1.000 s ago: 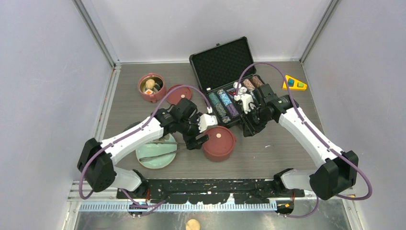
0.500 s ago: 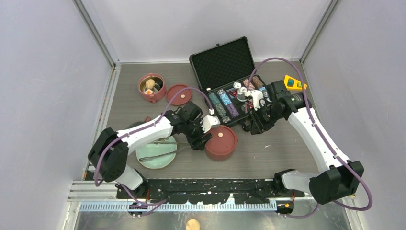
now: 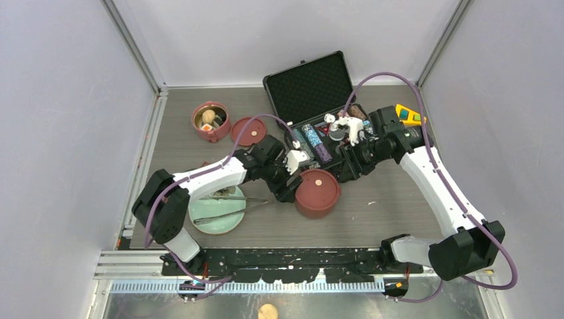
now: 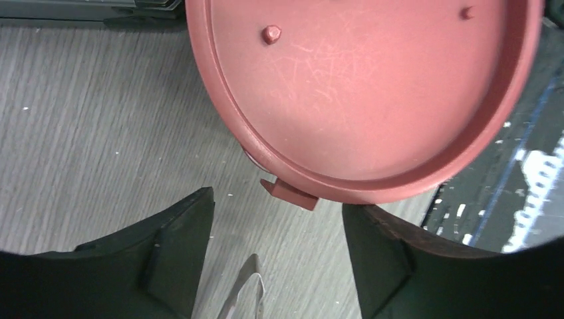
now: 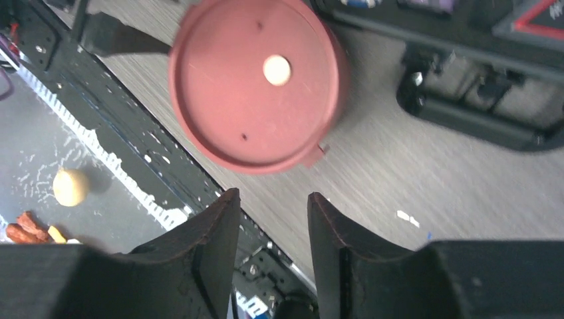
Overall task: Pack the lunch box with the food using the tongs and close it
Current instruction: Close the box lid on the packing box.
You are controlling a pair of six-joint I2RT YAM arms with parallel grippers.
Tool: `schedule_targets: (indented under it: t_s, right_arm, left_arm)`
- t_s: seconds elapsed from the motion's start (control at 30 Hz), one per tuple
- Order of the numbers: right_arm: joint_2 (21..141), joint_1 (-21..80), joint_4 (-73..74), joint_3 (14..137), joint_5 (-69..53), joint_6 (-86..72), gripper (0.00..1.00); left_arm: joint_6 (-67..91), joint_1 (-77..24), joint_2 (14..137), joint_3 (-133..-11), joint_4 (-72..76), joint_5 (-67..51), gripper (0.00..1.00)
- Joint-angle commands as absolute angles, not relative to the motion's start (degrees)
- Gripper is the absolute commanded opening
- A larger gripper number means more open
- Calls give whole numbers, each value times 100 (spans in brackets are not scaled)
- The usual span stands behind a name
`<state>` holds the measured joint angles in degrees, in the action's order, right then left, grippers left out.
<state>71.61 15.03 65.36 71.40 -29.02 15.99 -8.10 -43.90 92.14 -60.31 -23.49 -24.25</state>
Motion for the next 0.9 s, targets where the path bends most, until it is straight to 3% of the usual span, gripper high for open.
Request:
schedule_targets:
  t_s: [0.0, 0.17, 0.43, 0.87]
  right_arm:
    - [6812, 2241, 5259, 7020, -3015, 1151, 49]
    - [7149, 3597, 4805, 7066, -1645, 1367, 53]
    - [7988, 4623, 4702, 7282, -762, 1798, 55]
    - [8813, 5044, 4312, 6264, -552, 1998, 55]
  left_arm:
    - [-548, -3950, 8638, -6334, -2580, -3370, 76]
    - [-564, -3157, 7679, -6298, -3350, -3642, 86]
    - [-94, -1268, 6744, -6033, -3751, -4120, 98]
    - [143, -923, 6241, -6113, -3919, -3955, 100]
